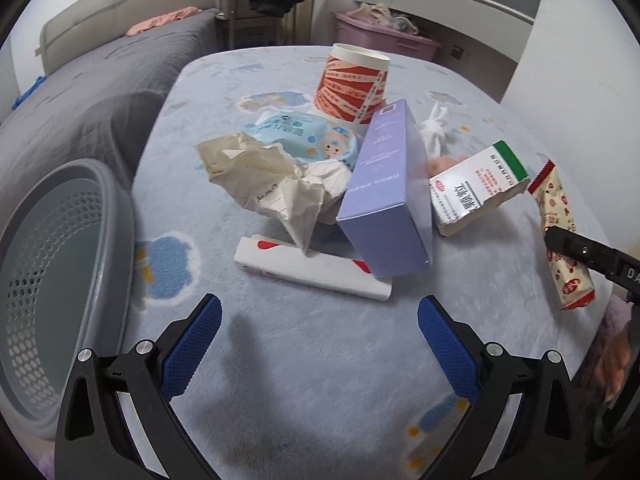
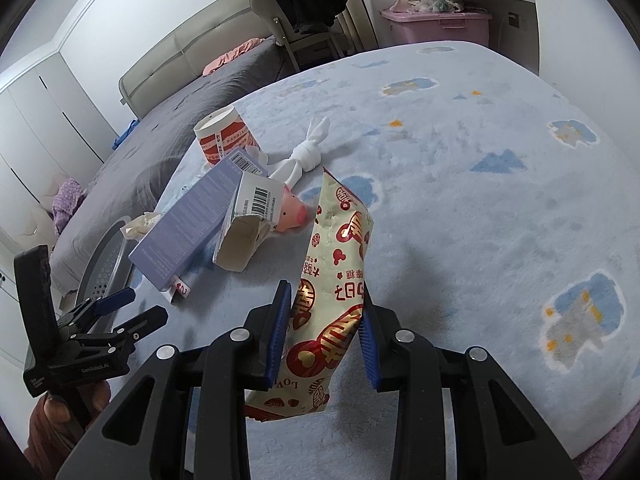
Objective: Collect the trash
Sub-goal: 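Grasp the white tube with the left gripper while the right gripper holds the wrapper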
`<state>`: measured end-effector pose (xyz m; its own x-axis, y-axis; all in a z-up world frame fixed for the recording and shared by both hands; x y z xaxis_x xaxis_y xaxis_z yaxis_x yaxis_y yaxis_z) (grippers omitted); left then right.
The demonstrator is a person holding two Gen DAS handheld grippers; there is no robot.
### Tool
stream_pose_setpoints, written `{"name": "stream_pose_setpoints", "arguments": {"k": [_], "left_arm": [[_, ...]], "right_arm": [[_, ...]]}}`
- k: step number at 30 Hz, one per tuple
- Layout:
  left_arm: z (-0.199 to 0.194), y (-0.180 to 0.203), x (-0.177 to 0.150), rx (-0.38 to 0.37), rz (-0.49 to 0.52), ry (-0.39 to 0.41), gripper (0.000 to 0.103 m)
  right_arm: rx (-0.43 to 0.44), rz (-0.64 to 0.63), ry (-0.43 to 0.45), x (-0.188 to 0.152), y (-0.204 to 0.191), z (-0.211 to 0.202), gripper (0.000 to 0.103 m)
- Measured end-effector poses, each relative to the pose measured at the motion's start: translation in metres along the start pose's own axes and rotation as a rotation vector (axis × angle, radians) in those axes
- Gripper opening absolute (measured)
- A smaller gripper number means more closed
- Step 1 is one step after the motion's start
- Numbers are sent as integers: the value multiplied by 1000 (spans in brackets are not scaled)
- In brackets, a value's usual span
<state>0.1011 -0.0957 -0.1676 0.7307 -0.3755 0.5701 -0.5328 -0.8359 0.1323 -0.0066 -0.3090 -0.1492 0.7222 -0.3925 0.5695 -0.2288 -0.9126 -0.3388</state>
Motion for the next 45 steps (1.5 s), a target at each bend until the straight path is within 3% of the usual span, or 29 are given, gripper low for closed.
{"name": "stream_pose_setpoints", "arguments": {"k": [22, 34, 38, 45], "left_arm": [[19, 3, 16, -51, 83, -7, 97], [30, 5, 16, -2, 134, -23, 96], [28, 2, 16, 21, 128, -12, 85], [15, 1, 3, 27, 108, -4, 85]], "right_arm": [[8, -3, -2, -1, -2, 0, 31], [7, -6, -7, -3, -3, 2, 31], [6, -8, -8, -3, -4, 2, 31], [1, -21, -5, -3, -6, -1, 31]]}}
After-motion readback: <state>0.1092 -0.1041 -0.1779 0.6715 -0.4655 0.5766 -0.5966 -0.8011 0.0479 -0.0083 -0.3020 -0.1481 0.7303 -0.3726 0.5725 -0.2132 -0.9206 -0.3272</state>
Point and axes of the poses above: each gripper's, at about its wrist camera, not at the fingertips, and z roughly the way its jaws point, y to its right, x to its top, the point moved 8 cm from there along z, roughly the way its jaws point, and after that the axes turned 1 degree about -z, right-handed, at the moved point
